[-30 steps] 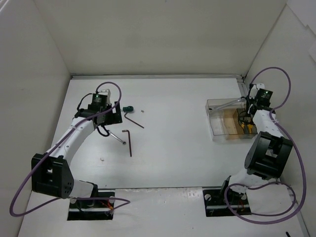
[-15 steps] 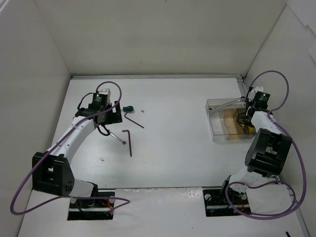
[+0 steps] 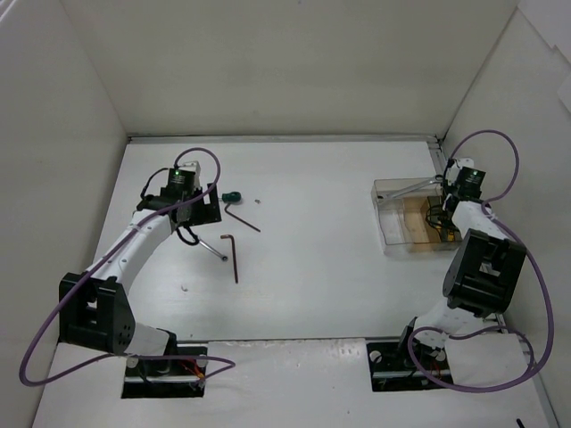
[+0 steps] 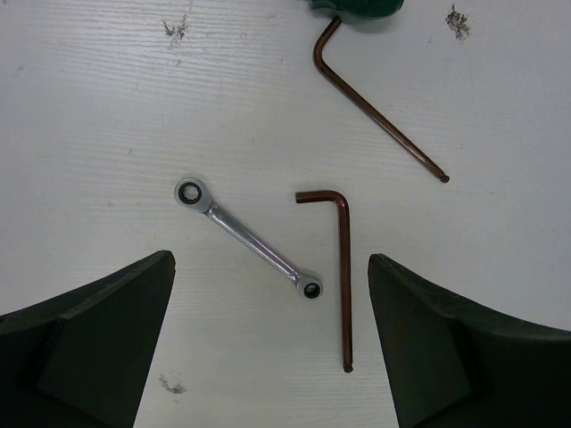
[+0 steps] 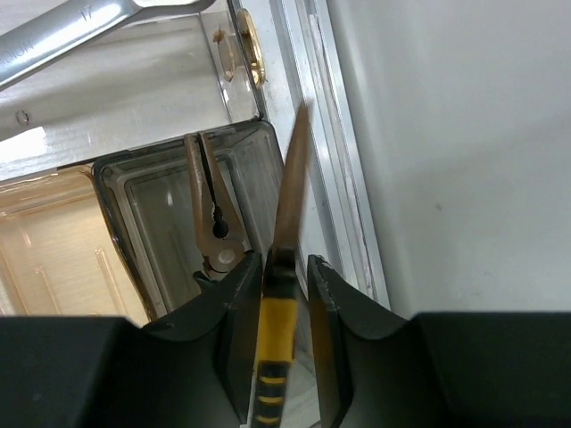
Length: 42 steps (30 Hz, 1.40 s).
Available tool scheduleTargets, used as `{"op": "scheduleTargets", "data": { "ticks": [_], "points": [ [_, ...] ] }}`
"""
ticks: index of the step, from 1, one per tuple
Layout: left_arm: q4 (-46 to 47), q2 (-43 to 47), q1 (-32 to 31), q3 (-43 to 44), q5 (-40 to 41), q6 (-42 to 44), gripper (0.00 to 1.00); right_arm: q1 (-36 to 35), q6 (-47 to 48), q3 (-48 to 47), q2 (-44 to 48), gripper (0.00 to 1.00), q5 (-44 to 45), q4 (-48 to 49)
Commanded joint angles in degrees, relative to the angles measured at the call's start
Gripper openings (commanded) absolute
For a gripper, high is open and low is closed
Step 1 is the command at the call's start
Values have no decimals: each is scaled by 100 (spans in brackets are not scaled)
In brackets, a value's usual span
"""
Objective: Sort the tools into containers
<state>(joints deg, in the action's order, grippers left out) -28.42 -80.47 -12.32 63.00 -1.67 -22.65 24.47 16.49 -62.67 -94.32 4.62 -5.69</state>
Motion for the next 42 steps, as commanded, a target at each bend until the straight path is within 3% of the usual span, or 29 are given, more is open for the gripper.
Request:
{"op": "scheduleTargets", "data": {
  "ticks": [1,11,19,24,28,30,32,34,42],
  "points": [
    [197,49,45,283,-26,-2,85,-56,-5,-8,107,25,92,534],
    [171,101,45,291,-35,-37,85,-328,-155,98,291,36,-84,534],
    [171,180,45,257,18,-143,85,-1005,-778,-209,1152,42,-418,534],
    [223,320,45,169,35,-195,85,-1629,-1812,-631,1601,47,-1059,473],
    [162,409,45,46,88,-204,85,-2033,-2745,-878,1759,49,-2311,507],
    [31,461,45,80,88,-222,85,-2025,-3431,-904,1672,54,-3347,743],
    [-49,514,45,98,88,-257,85,-2121,-3757,-904,1549,67,-3783,789],
    [-145,567,115,107,88,-406,85,-2472,-3628,-800,1653,67,-3636,737],
    [-769,313,230,-68,527,-1486,83,-4132,-2888,-343,1900,66,-1713,51]
  ]
}}
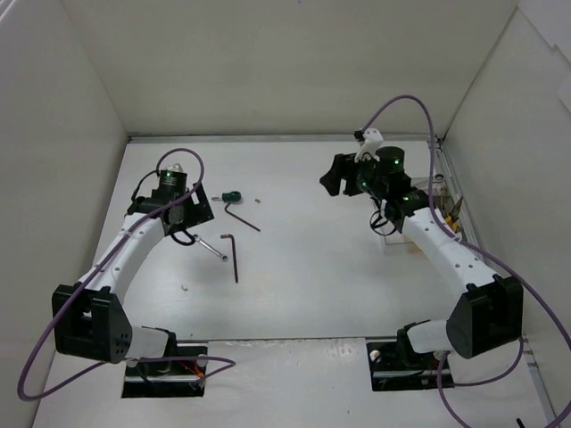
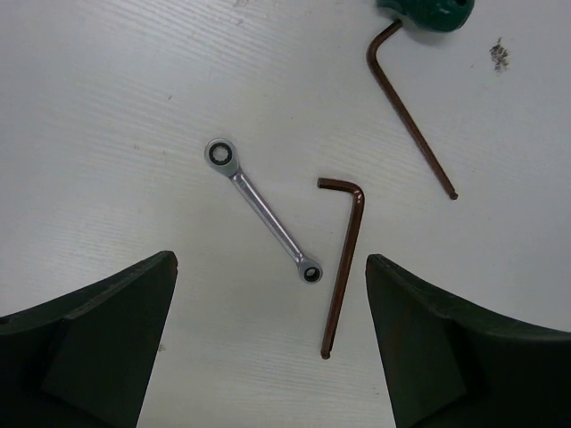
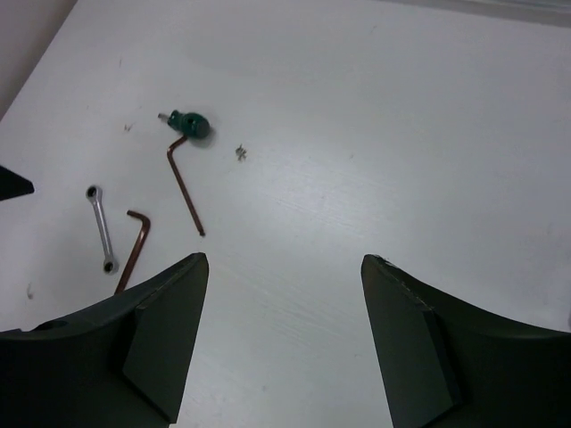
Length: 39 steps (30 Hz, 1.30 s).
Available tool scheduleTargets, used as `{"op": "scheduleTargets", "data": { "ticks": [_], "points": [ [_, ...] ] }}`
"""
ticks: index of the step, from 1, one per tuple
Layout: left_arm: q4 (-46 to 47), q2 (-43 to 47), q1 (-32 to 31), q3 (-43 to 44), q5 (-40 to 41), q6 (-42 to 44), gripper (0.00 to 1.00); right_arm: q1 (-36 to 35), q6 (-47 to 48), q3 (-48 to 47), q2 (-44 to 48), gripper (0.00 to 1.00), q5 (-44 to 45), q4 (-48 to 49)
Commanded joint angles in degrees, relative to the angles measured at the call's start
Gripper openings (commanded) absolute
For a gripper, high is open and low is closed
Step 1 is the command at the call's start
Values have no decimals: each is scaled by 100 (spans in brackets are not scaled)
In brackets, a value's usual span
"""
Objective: Sort the tools into containers
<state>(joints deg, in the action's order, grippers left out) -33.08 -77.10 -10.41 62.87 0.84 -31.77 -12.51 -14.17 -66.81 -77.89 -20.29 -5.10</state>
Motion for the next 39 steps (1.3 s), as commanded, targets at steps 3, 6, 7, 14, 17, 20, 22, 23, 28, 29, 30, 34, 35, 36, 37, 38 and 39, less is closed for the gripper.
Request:
{"op": "scheduleTargets", "data": {
  "ticks": [3,6,7,14,17,20,22,23,28,29,30,34,35,36,37,38,39],
  "points": [
    [-453,-226,40,-143,408,-979,80,-865,222,220,327,67,1122,-8],
    [-646,-533,40,-65,566,-1270,71,-1191,266,369,397,67,1343,1],
    [-664,-604,40,-38,575,-1375,71,-1262,283,405,388,67,1361,-8],
    [-744,-1412,154,313,487,-1596,63,-1587,231,888,660,66,1353,1],
    [-752,-1843,268,585,391,-1622,58,-1640,231,1029,836,66,1388,1],
    [-849,-2230,373,805,294,-1692,55,-1675,231,1161,1012,67,1397,1],
    [-832,-2362,374,867,320,-1745,54,-1693,248,1240,1135,66,1397,1],
    [-823,-2406,374,911,320,-1780,52,-1667,248,1266,1205,67,1388,9],
    [-929,-2801,435,1175,294,-1859,49,-1693,240,1424,1381,67,1370,18],
    [-928,-2845,435,1218,285,-1877,47,-1693,248,1451,1434,67,1379,27],
    [-937,-2933,435,1245,285,-1894,46,-1693,248,1468,1452,67,1388,18],
    [-955,-3039,435,1298,259,-2052,41,-1702,257,1548,1539,67,1440,18],
    [-955,-3091,435,1280,224,-2087,39,-1693,257,1548,1557,68,1432,18],
    [-981,-3092,383,1272,241,-2175,39,-1702,249,1574,1592,68,1440,9],
    [-972,-3092,382,1271,250,-2184,37,-1676,266,1583,1645,68,1449,18],
    [-972,-3092,382,1271,241,-2202,35,-1693,275,1592,1680,68,1458,9],
    [-981,-3092,382,1271,206,-2211,34,-1684,284,1618,1706,68,1493,9]
  ]
}}
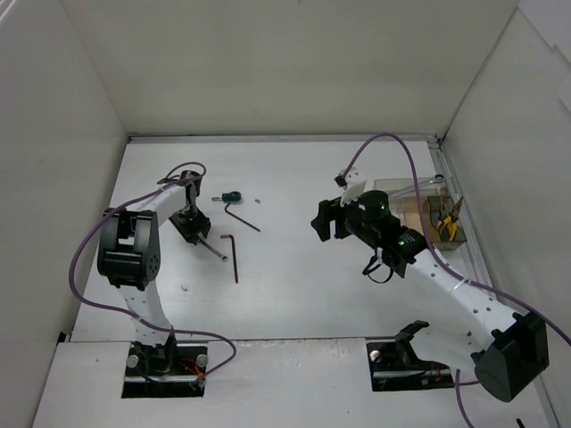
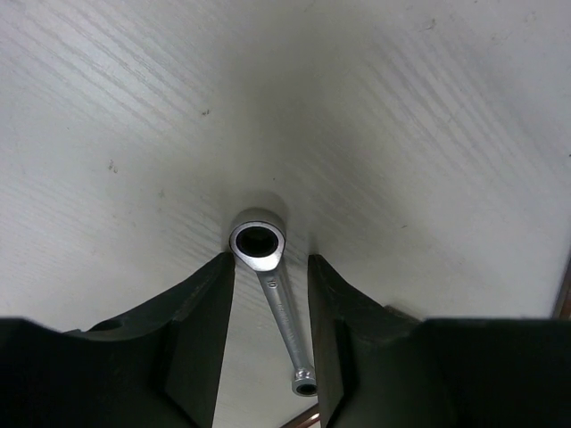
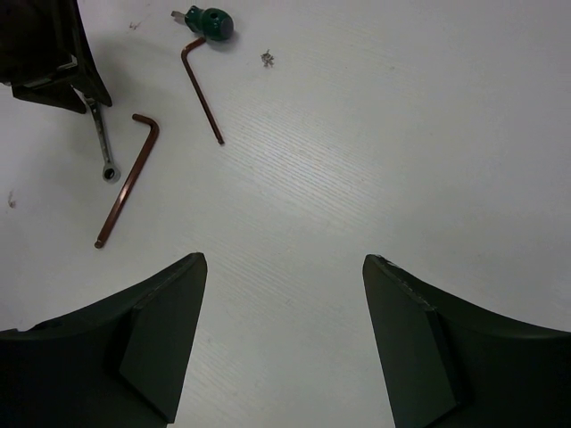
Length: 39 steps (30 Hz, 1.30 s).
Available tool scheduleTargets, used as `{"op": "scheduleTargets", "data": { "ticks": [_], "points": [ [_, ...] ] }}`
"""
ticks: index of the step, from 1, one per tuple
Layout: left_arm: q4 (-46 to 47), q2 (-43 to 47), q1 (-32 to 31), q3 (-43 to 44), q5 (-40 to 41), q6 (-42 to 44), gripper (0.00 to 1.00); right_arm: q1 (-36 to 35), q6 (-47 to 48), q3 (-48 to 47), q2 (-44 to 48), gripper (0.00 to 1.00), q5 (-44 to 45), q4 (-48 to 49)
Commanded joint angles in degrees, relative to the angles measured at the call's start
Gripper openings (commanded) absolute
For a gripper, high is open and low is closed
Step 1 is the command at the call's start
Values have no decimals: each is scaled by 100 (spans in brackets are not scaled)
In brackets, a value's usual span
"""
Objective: Sort the tools into containers
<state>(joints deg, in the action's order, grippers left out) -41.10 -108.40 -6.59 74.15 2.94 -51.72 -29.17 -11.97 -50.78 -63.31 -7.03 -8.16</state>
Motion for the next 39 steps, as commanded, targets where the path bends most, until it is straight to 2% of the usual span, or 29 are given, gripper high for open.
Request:
{"op": "scheduleTargets", "data": {
  "ticks": [1,12,14,17,21,26,33,39],
  "points": [
    [-240,21,0,187,-21,-241,33,-27,72,33,318,69,184,315],
    [-583,-32,0,161,-65,-312,24,43,151,183,626,69,149,315],
    [-627,-67,0,170,-66,-364,18,60,168,209,644,69,132,333],
    [-636,-85,-53,179,-57,-373,0,78,212,262,688,70,88,333],
    [-548,90,-53,214,-22,-294,0,60,116,280,644,71,96,324],
    [-250,556,-53,231,-65,-119,0,69,-69,95,417,89,-114,315],
    [111,1250,-298,337,-224,206,0,-71,-183,-317,-49,87,-571,368],
    [891,1945,-895,223,-916,400,0,-352,-543,-757,-612,81,-1221,684]
  ]
}}
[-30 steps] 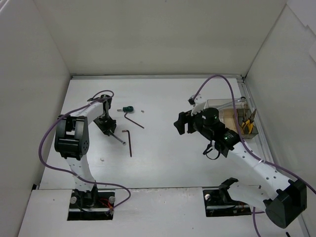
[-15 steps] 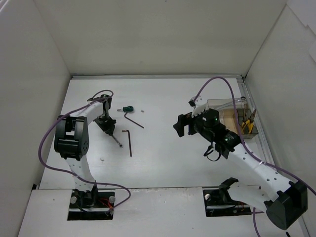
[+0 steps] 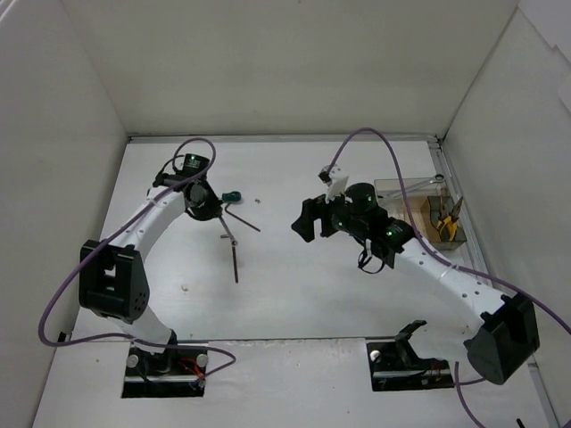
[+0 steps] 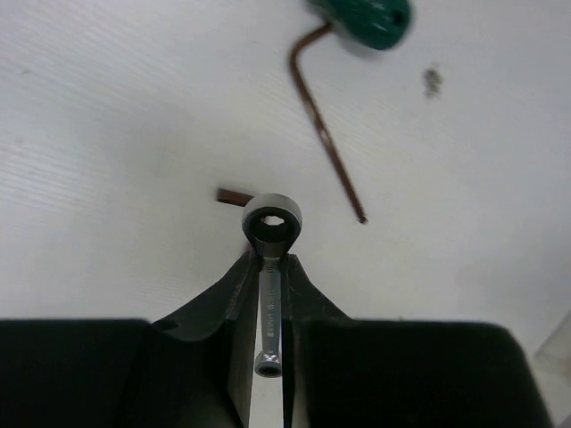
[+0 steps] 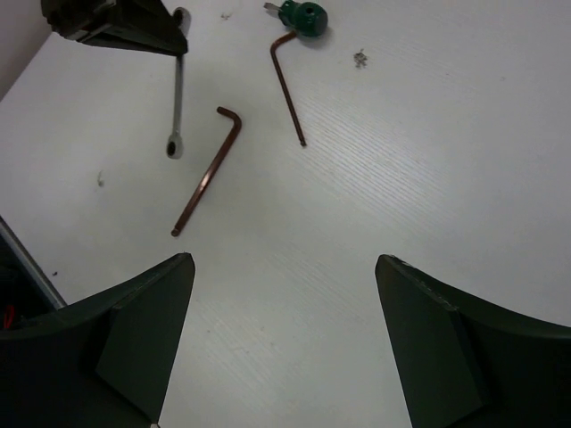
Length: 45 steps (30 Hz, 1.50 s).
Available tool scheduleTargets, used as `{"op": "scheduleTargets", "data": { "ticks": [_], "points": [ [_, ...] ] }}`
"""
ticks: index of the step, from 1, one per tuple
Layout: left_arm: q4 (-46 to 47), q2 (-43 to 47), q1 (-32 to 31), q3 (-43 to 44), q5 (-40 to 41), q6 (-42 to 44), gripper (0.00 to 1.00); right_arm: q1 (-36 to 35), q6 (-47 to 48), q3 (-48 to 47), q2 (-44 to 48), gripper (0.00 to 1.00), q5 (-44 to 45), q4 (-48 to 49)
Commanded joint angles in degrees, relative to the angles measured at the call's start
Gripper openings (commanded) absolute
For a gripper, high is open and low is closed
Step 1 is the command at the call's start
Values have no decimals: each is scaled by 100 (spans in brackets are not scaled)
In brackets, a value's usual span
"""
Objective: Sort the tools into containers
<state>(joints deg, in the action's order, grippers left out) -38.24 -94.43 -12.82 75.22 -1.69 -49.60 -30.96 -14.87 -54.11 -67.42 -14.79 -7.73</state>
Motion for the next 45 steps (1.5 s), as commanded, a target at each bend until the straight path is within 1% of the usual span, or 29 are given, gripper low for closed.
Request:
{"op": "scheduleTargets", "data": {
  "ticks": [1,2,9,15,19,23,26,27,28,29,31,32,34,38,39,40,41,42,43,44,45],
  "points": [
    [738,644,-335,90,-542,179,0,-234,-322,-477,-376,79,-481,684],
    [939,863,-466,54,-699,162,0,-331,-393,-574,-534,78,-577,737],
    [1599,1190,-880,28,-1332,39,0,-665,-595,-908,-992,74,-789,1097],
    [2065,1410,-1257,-42,-1588,-102,0,-745,-736,-1005,-1212,70,-798,1300],
    [2320,1454,-1390,-139,-1755,-190,0,-762,-763,-1005,-1291,65,-736,1379],
    [2408,1436,-1600,-165,-1869,-216,0,-754,-763,-1032,-1353,62,-596,1388],
    [2461,1524,-1671,-201,-1852,-190,0,-762,-736,-1014,-1388,54,-482,1388],
    [2453,1542,-1671,-201,-1843,-173,0,-762,-736,-1005,-1371,45,-447,1388],
    [2470,1551,-1671,-209,-1843,-164,0,-780,-719,-997,-1371,39,-411,1388],
    [2479,1551,-1671,-210,-1861,-155,0,-754,-719,-997,-1371,26,-359,1379],
    [2479,1551,-1671,-227,-1870,-129,0,-762,-719,-979,-1353,14,-315,1379],
    [2497,1551,-1671,-236,-1887,-120,0,-754,-701,-979,-1362,6,-262,1370],
    [2506,1560,-1671,-245,-1896,-102,0,-762,-675,-944,-1327,0,-218,1344],
    [2514,1559,-1724,-271,-1914,-6,0,-745,-596,-874,-1239,0,-69,1257],
    [2497,1568,-1724,-280,-1879,21,3,-736,-578,-865,-1186,0,-51,1230],
    [2453,1594,-1724,-262,-1844,56,13,-727,-561,-821,-1142,0,10,1204],
    [2392,1612,-1724,-288,-1756,82,39,-692,-552,-803,-1116,0,11,1177],
    [2356,1647,-1724,-289,-1686,100,52,-649,-543,-777,-1055,0,28,1151],
    [2313,1708,-1724,-289,-1581,161,61,-561,-543,-768,-1019,0,46,1037],
    [2208,1735,-1724,-263,-1353,223,76,-517,-526,-751,-984,0,98,923],
    [2137,1805,-1724,-236,-1247,267,82,-447,-473,-750,-906,0,134,844]
  ]
}}
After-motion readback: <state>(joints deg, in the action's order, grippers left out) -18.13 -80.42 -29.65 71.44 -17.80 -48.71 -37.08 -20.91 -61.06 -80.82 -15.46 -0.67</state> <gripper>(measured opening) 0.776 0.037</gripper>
